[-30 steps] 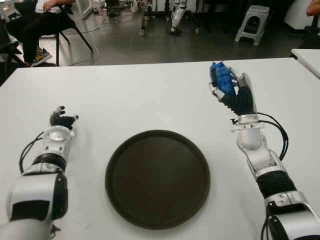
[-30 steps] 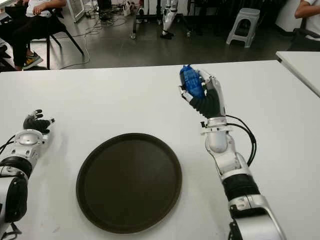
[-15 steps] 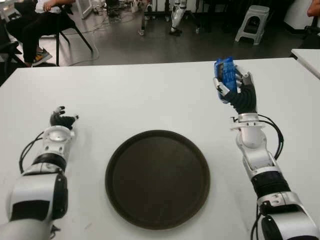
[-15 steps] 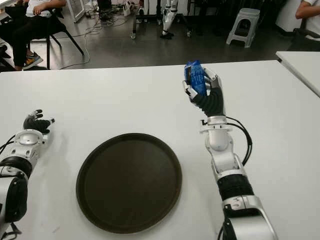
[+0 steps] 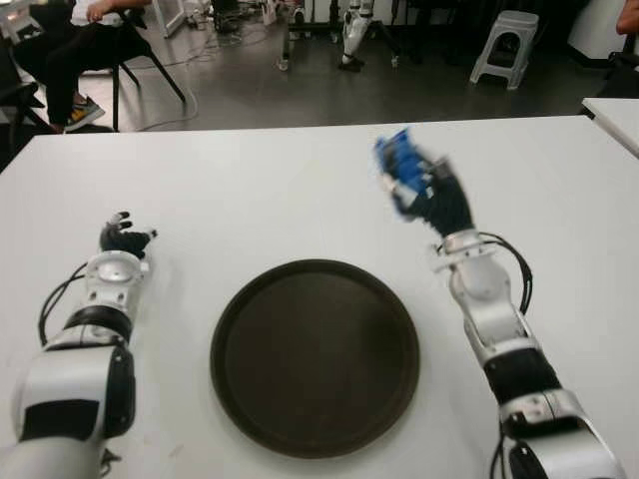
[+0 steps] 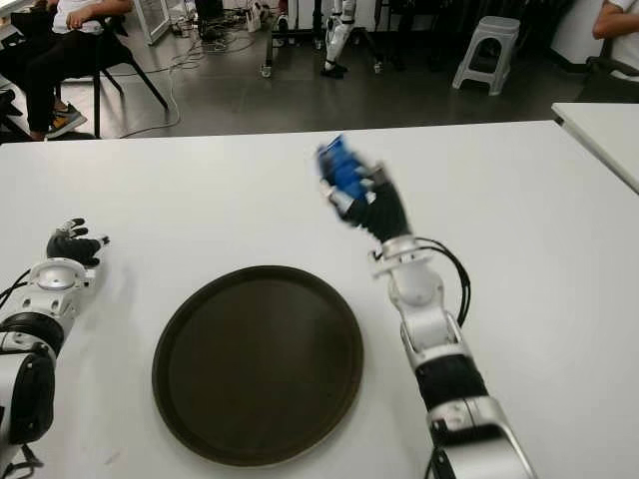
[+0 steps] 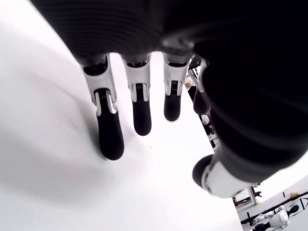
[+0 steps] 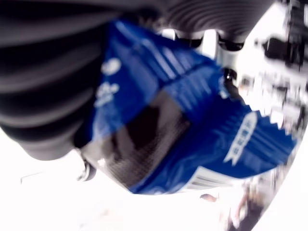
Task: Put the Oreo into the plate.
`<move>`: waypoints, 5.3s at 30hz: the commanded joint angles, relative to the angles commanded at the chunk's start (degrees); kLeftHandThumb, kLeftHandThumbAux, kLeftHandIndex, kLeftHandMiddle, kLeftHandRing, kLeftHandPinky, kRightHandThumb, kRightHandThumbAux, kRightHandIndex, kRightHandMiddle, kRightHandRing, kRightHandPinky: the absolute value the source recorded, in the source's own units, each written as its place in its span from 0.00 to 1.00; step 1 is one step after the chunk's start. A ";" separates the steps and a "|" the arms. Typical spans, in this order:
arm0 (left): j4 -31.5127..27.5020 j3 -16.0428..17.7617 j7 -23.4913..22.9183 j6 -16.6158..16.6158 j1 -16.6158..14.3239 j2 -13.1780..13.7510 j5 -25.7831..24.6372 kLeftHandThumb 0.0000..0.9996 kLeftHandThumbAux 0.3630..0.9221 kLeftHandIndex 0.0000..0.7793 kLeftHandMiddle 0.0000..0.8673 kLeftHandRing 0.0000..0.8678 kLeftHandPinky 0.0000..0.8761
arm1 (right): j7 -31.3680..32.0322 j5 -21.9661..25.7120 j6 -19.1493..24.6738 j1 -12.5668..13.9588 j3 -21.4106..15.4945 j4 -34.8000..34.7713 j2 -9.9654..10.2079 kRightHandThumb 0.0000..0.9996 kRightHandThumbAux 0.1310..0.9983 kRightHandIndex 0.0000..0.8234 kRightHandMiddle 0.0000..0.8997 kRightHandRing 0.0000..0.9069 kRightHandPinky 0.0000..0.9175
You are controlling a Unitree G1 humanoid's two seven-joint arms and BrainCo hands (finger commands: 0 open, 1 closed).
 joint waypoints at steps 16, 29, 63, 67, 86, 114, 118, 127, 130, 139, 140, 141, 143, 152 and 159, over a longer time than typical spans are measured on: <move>-0.07 0.37 0.05 0.02 -0.03 -0.27 -0.50 0.30 0.69 0.09 0.15 0.16 0.16 | 15.36 4.69 0.04 0.85 3.00 -4.35 -2.77 0.86 0.62 0.54 0.59 0.92 0.90; -0.02 -0.11 0.05 0.25 -0.13 -0.09 -0.04 0.27 0.70 0.12 0.16 0.18 0.19 | 26.02 10.74 0.68 -0.60 2.39 -3.04 -3.50 0.86 0.62 0.53 0.59 0.92 0.91; 0.00 -0.02 -0.28 0.54 -0.30 -0.11 -0.08 0.26 0.73 0.12 0.16 0.18 0.18 | 13.16 -6.94 -8.52 -6.85 7.01 11.27 0.11 0.85 0.62 0.52 0.58 0.92 0.90; 0.03 -0.12 -0.15 0.50 -0.26 -0.09 0.05 0.27 0.72 0.13 0.16 0.18 0.19 | 6.32 -13.98 -12.03 -8.99 9.05 16.39 -0.65 0.85 0.62 0.51 0.58 0.92 0.90; -0.02 -0.40 -0.46 0.46 -0.33 -0.07 0.22 0.25 0.74 0.12 0.15 0.17 0.18 | -5.85 -25.31 -9.99 -11.28 14.36 19.10 -0.95 0.85 0.63 0.50 0.58 0.94 0.91; 0.01 -0.66 -0.09 1.02 -0.48 -0.03 0.45 0.25 0.71 0.14 0.16 0.18 0.19 | -0.86 -21.59 -8.32 -9.03 16.05 15.87 -1.99 0.85 0.63 0.50 0.58 0.93 0.91; 0.01 -0.62 0.02 0.97 -0.45 -0.05 0.40 0.26 0.70 0.12 0.16 0.18 0.17 | 1.95 -19.86 -9.44 -8.29 16.22 14.60 -2.68 0.85 0.63 0.51 0.58 0.93 0.90; 0.02 -0.68 0.02 0.91 -0.50 -0.06 0.47 0.28 0.72 0.10 0.14 0.16 0.16 | 6.93 -18.50 -10.09 -7.23 16.54 11.57 -3.93 0.85 0.63 0.51 0.58 0.92 0.89; 0.01 -0.56 0.04 0.85 -0.51 -0.08 0.33 0.28 0.73 0.11 0.15 0.17 0.16 | 7.23 -18.45 -10.25 -6.83 16.48 10.77 -3.96 0.85 0.63 0.50 0.58 0.92 0.90; 0.00 -0.15 -0.03 1.11 -0.66 -0.18 0.04 0.24 0.75 0.12 0.15 0.16 0.15 | 7.64 -18.74 -10.41 -5.83 16.55 8.44 -4.43 0.85 0.63 0.50 0.58 0.94 0.91; 0.00 -0.15 -0.02 1.17 -0.68 -0.19 0.06 0.24 0.76 0.12 0.15 0.16 0.15 | 7.70 -18.77 -10.34 -5.75 16.57 8.21 -4.47 0.85 0.63 0.50 0.58 0.94 0.91; 0.00 -0.15 -0.01 1.20 -0.69 -0.19 0.07 0.23 0.76 0.12 0.15 0.16 0.15 | 7.74 -18.78 -10.29 -5.69 16.57 8.06 -4.49 0.85 0.63 0.50 0.58 0.94 0.91; 0.01 -0.24 0.05 1.36 -0.73 -0.15 0.17 0.22 0.76 0.12 0.15 0.16 0.15 | 8.00 -18.72 -9.79 -5.43 16.55 7.43 -4.53 0.85 0.63 0.50 0.58 0.94 0.91; -0.06 -0.64 0.53 1.63 -0.80 -0.21 0.55 0.23 0.72 0.15 0.15 0.17 0.16 | 8.05 -18.69 -8.66 -4.94 16.42 7.21 -4.13 0.85 0.63 0.50 0.58 0.94 0.91; -0.03 -1.04 0.44 1.66 -0.86 -0.11 0.88 0.26 0.72 0.17 0.17 0.19 0.18 | 9.24 -18.57 -6.63 -4.96 16.72 7.21 -4.01 0.85 0.63 0.50 0.58 0.94 0.91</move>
